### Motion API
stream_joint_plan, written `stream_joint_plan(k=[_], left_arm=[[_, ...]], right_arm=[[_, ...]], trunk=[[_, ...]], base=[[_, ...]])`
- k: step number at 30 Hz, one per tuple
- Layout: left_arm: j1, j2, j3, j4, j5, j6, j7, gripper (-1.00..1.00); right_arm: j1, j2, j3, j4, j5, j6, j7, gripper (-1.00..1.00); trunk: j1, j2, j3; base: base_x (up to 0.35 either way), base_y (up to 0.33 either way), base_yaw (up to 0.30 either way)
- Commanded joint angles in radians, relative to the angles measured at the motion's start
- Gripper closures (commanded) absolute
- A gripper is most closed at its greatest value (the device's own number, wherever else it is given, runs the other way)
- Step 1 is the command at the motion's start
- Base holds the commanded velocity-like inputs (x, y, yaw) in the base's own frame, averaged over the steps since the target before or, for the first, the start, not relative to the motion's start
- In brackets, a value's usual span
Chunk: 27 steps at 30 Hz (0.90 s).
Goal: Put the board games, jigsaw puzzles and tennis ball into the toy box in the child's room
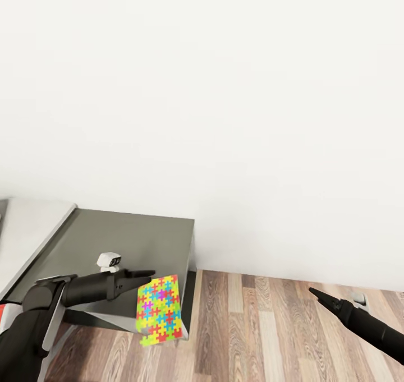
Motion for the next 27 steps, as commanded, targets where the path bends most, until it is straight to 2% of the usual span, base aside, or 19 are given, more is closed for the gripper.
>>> stream_joint_plan(k=[1,20,27], left_arm=[[0.000,0.000,0.000,0.000,-0.001,0.011,-0.004,-1.00],[0.000,0.002,0.000,0.000,-0.001,0.009,-0.004,-1.00],[0.001,0.001,0.000,0.000,-0.001,0.007,-0.004,-1.00]], right_arm=[[-0.001,0.000,-0.001,0.000,-0.002,0.006,0.001,-1.00],[-0.001,0.002,0.000,-0.001,0.001,0.006,0.001,-1.00],[-0.001,0.003,0.002,-0.001,0.002,0.005,0.001,-1.00]], trunk=[[0.001,-0.002,0.000],[0.001,-0.002,0.029],[0.001,-0.002,0.040]], base=[[0.000,0.000,-0.176],[0.000,0.023,-0.170],[0.000,0.038,-0.072]])
